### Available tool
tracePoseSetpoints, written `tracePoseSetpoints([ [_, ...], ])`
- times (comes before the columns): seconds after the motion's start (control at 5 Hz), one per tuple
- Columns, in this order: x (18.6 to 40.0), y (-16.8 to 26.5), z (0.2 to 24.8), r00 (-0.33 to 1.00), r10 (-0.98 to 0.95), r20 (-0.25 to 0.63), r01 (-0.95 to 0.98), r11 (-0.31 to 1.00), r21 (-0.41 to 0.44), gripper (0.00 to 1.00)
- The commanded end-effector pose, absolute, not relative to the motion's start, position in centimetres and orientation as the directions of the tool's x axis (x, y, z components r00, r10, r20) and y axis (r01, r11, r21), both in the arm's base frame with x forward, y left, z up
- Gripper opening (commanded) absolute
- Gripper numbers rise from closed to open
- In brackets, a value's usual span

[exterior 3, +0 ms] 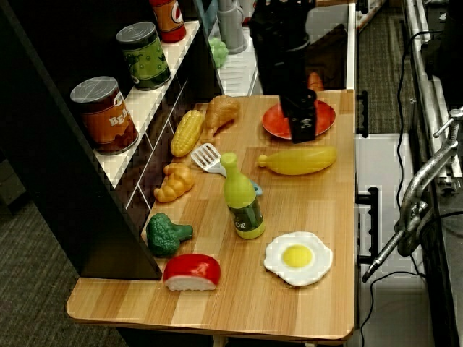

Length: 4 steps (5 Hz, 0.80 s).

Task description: Put banana on plate

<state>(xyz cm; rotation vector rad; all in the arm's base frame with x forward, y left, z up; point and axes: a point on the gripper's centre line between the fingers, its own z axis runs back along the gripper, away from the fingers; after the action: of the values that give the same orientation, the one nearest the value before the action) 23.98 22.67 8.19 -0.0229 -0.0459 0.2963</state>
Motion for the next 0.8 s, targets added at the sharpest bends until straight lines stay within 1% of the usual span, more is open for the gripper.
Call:
tracePoseSetpoints([
  [0.0, 25.0, 22.6, 6.4, 0.956, 0.270, 0.113, -0.277, 0.959, 0.055, 1.00],
  [0.4, 24.1, 23.0, 5.3, 0.954, 0.257, 0.153, -0.271, 0.960, 0.075, 1.00],
  [0.6, 23.6, 23.1, 4.3, 0.956, 0.248, 0.155, -0.265, 0.959, 0.097, 1.00],
])
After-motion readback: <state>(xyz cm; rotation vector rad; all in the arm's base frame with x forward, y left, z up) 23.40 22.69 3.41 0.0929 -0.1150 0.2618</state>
